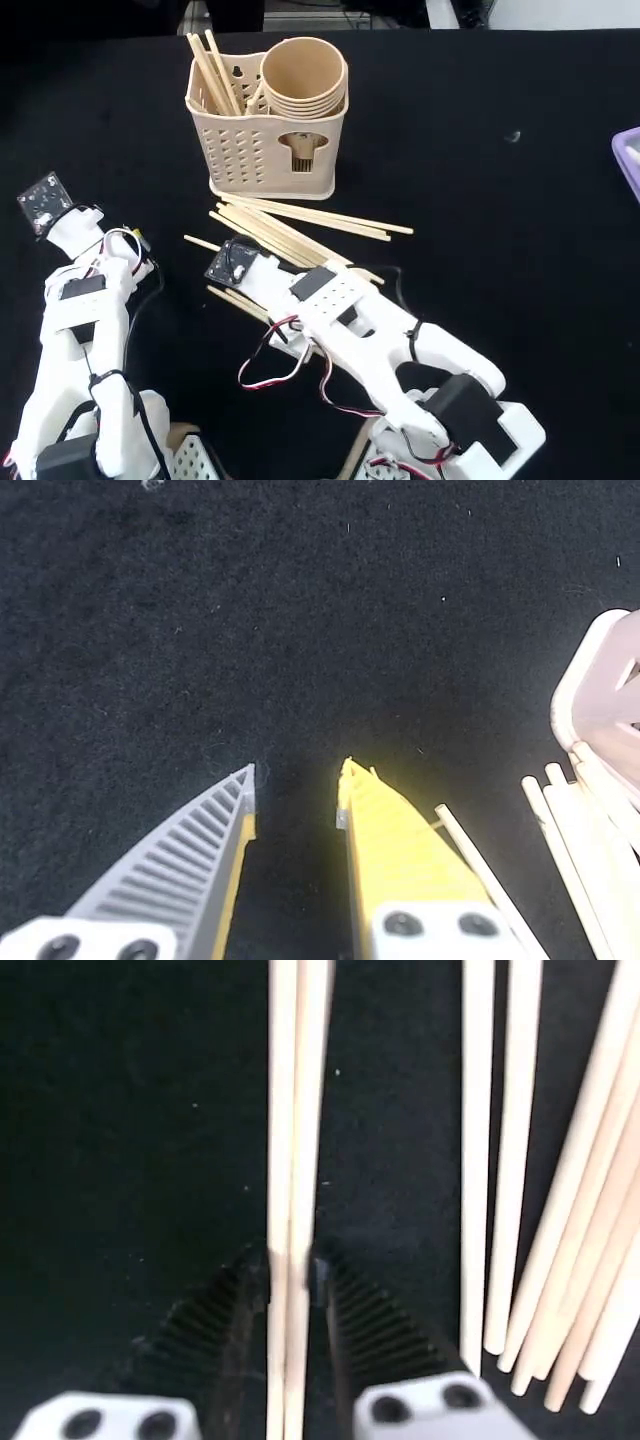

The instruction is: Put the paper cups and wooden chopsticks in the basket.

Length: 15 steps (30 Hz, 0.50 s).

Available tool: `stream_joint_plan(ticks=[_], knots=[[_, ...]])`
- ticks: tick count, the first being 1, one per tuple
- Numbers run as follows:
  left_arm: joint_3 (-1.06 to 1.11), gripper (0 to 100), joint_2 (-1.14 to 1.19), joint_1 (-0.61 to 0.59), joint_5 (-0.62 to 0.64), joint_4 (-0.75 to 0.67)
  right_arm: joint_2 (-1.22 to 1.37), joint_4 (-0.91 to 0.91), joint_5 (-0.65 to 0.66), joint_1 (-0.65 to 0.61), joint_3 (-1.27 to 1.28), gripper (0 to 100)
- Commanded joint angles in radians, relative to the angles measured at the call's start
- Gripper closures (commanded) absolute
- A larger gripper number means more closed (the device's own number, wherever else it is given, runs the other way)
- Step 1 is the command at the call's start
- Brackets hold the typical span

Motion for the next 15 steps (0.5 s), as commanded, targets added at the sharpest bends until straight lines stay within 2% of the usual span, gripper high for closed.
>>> stream_joint_plan(ticks=[1,10,15], knots=[[-0.010,86,-0.018,0.001,0.002,-0.018,-0.041,0.000,0.014,0.021,-0.004,98.8],[-0.010,86,-0.021,0.001,0.002,-0.018,-0.242,0.166,0.006,0.021,-0.142,98.8],[-0.010,86,-0.021,0.001,0.002,-0.018,-0.395,0.169,0.006,0.068,-0.189,98.8]])
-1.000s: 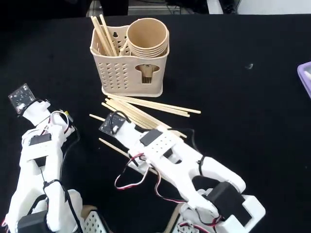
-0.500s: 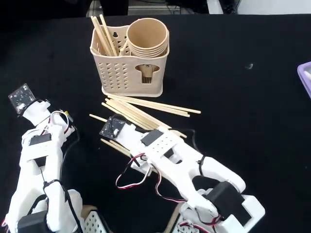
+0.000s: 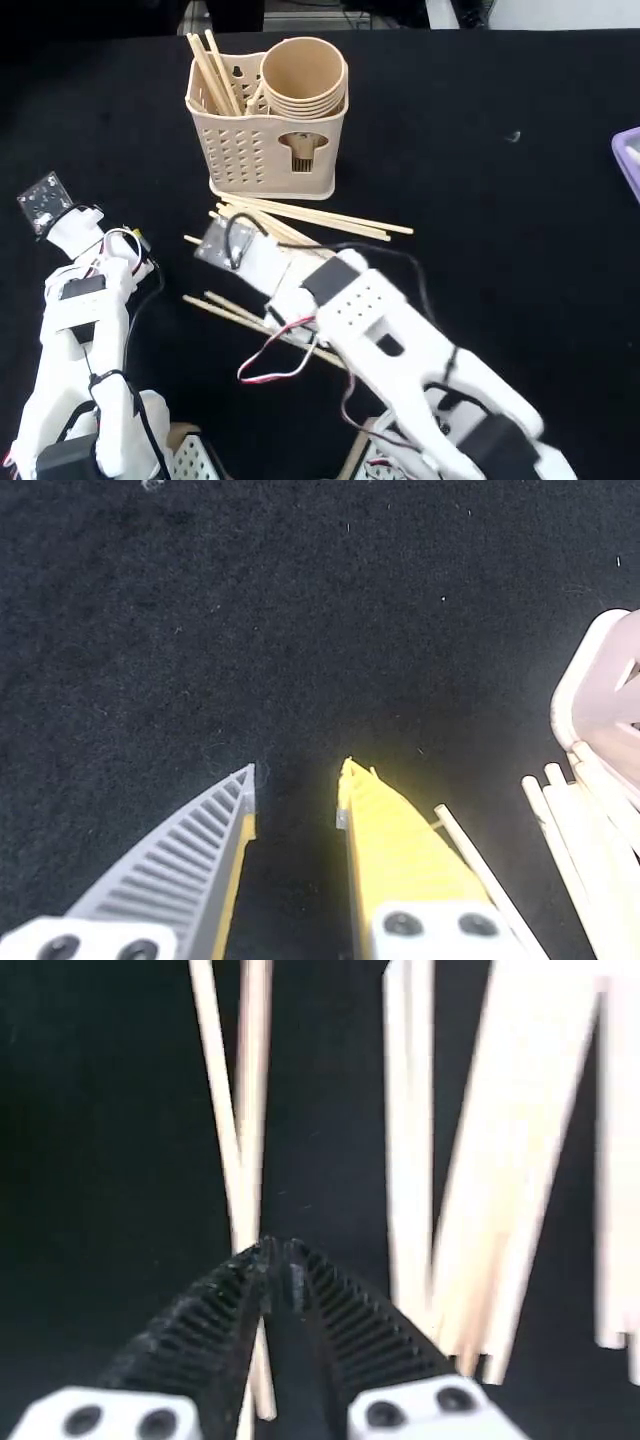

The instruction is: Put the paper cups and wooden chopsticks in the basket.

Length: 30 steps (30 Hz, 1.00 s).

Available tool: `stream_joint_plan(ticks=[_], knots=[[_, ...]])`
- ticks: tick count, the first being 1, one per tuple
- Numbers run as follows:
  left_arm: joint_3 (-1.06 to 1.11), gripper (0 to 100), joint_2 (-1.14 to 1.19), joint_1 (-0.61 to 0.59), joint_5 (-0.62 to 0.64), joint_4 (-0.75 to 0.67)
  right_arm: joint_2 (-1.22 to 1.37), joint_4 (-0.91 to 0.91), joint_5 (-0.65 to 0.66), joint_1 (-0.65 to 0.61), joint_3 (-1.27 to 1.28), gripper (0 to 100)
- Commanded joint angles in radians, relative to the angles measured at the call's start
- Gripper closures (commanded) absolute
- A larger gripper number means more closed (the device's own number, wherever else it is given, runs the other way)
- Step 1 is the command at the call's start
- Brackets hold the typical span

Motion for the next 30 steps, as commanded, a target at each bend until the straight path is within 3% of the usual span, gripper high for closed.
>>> stream_joint_plan(ticks=[1,6,10,14,17,21,26,30], knots=[[-0.010,86,-0.021,0.001,0.002,-0.018,-0.139,0.005,-0.003,0.069,-0.087,98.8],[-0.010,86,-0.021,0.001,0.002,-0.018,-0.193,0.000,-0.003,0.097,-0.102,98.6],[-0.010,86,-0.021,0.001,0.002,-0.017,-0.140,-0.009,-0.069,-0.028,0.019,96.9],[-0.010,86,-0.026,-0.004,0.005,-0.017,-0.015,-0.094,-0.123,-0.186,0.117,82.4],[-0.022,86,-0.029,-0.094,0.015,-0.017,0.099,-0.169,-0.130,-0.215,0.139,76.5],[-0.041,86,-0.018,-0.229,0.147,-0.020,0.229,-0.233,-0.127,-0.213,0.136,79.6],[-0.038,86,-0.018,-0.243,0.170,-0.023,0.314,-0.256,-0.124,-0.212,0.111,80.5],[-0.039,86,-0.018,-0.246,0.173,-0.023,0.314,-0.244,-0.121,-0.212,0.094,95.0]])
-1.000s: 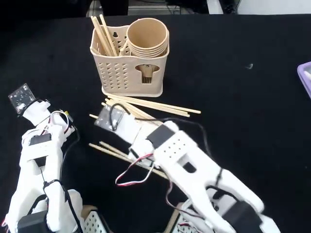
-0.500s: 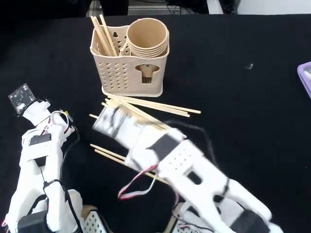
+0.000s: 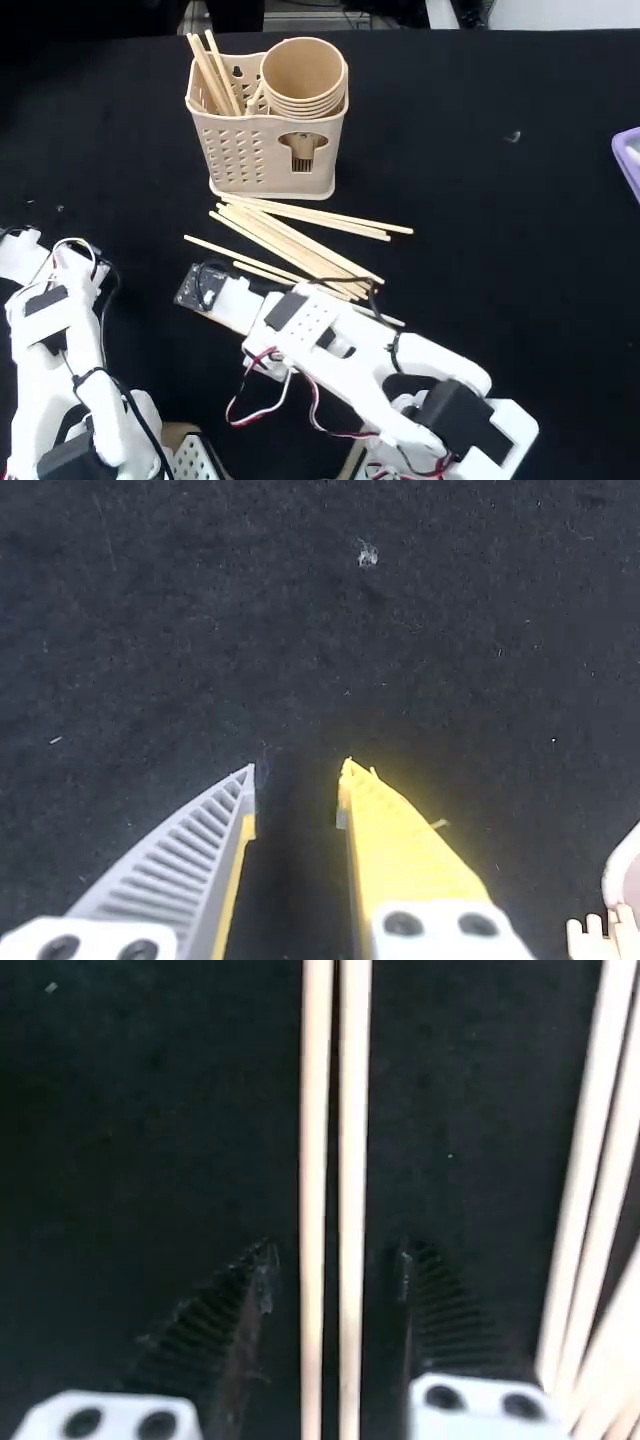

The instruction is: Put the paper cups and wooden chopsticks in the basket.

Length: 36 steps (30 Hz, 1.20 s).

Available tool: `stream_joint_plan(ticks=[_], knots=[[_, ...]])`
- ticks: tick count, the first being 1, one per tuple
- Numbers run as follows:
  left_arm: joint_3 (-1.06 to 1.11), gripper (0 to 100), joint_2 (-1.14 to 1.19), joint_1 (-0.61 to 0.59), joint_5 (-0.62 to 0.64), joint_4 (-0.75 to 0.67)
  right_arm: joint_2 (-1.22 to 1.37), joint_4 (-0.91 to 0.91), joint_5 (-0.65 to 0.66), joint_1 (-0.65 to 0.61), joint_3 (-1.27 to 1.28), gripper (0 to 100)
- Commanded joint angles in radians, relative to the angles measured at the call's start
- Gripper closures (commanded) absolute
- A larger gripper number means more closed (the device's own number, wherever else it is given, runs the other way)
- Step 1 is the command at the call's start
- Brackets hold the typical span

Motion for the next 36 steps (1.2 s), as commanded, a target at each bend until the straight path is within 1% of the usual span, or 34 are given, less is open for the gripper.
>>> stream_joint_plan(ticks=[1,2,4,8,10,16,20,23,26,28,30,33,36], knots=[[-0.038,86,-0.018,-0.015,0.012,-0.023,0.004,0.000,0.003,-0.015,-0.030,99.6],[-0.038,86,-0.018,-0.016,0.012,-0.023,0.004,0.003,0.003,-0.015,-0.030,97.5],[-0.036,86,-0.018,-0.016,0.012,-0.023,0.004,0.021,0.015,-0.015,-0.036,99.2],[-0.036,86,-0.018,-0.016,0.012,-0.023,0.002,0.109,0.071,-0.005,-0.084,98.8],[-0.036,86,-0.018,-0.016,0.012,-0.023,0.002,0.153,0.072,0.032,-0.128,98.8],[-0.036,86,-0.018,-0.013,0.014,-0.023,-0.013,0.233,0.074,0.201,-0.262,98.8],[-0.036,86,-0.018,-0.010,0.014,-0.023,-0.125,0.322,0.068,0.221,-0.329,98.8],[-0.036,86,-0.018,-0.010,0.014,-0.023,-0.266,0.408,0.064,0.224,-0.409,98.8],[-0.036,86,-0.018,-0.008,0.014,-0.023,-0.415,0.425,0.064,0.226,-0.506,98.8],[-0.035,86,-0.018,0.008,0.014,-0.023,-0.495,0.371,0.064,0.224,-0.564,98.8],[-0.035,86,-0.018,0.033,0.011,-0.018,-0.549,0.247,0.064,0.226,-0.588,98.8],[-0.033,86,-0.018,0.064,0.009,-0.017,-0.562,-0.018,0.052,0.229,-0.575,98.8],[-0.019,86,-0.018,0.087,0.009,-0.023,-0.532,-0.293,-0.040,0.229,-0.532,98.7]])
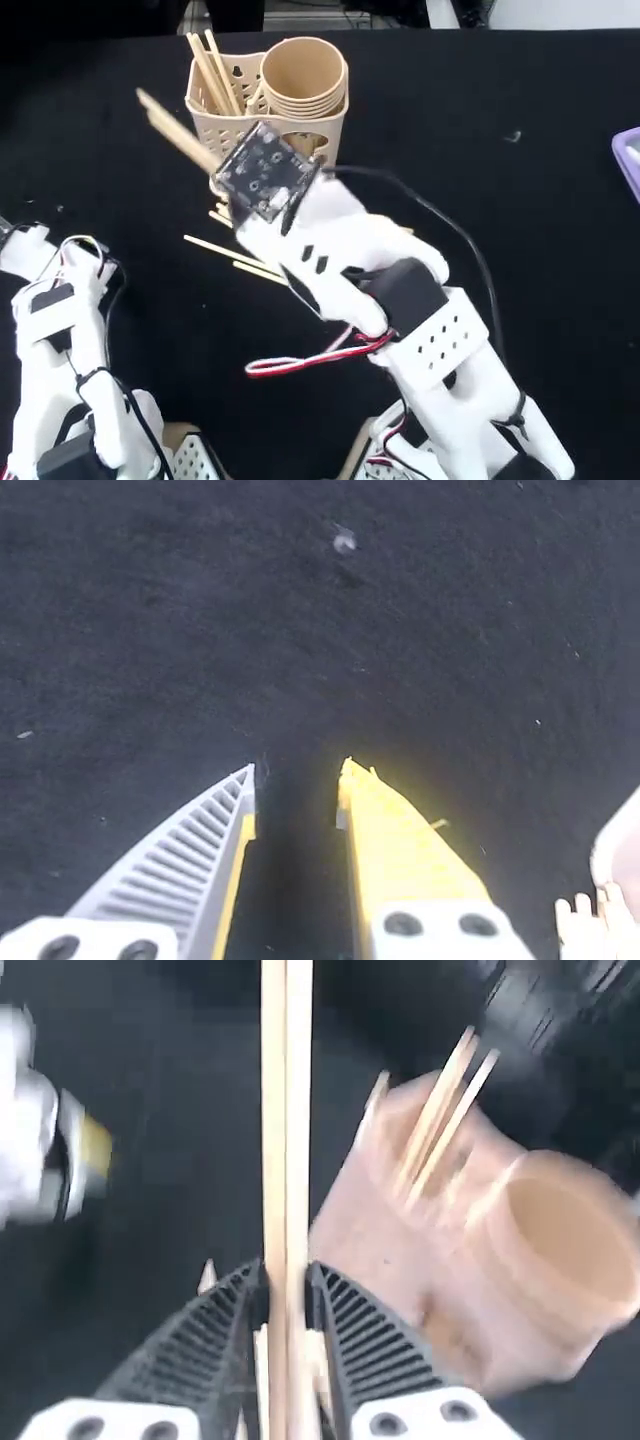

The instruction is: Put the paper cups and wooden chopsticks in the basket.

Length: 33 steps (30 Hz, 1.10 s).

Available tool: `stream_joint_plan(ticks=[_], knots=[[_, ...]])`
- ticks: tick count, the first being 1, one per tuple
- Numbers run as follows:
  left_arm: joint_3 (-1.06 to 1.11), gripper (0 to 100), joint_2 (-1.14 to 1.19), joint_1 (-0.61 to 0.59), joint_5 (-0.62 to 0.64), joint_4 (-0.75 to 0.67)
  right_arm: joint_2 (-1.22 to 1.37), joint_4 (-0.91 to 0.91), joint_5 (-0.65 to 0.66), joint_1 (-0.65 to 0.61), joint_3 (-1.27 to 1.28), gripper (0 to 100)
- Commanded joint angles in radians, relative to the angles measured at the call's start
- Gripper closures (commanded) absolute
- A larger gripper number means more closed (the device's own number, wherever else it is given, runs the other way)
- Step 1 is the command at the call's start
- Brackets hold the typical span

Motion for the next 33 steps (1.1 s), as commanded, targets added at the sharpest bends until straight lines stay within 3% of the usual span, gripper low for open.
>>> stream_joint_plan(ticks=[1,6,9,20,28,33], knots=[[-0.018,86,-0.018,0.047,0.005,-0.023,0.007,-0.377,-0.101,0.015,0.010,98.7],[-0.015,86,-0.018,0.047,0.003,-0.023,0.127,-0.789,-0.212,0.080,0.036,98.7],[-0.015,86,-0.018,0.047,0.003,-0.023,0.243,-0.944,-0.226,0.129,0.004,98.7],[-0.018,86,-0.018,0.047,0.003,-0.023,0.628,-0.956,-0.221,0.158,-0.297,98.8],[-0.018,86,-0.021,0.047,0.003,-0.025,0.756,-0.934,-0.222,0.172,-0.317,98.1],[-0.018,86,-0.021,0.047,0.003,-0.025,0.757,-0.753,-0.224,0.172,-0.369,84.7]])
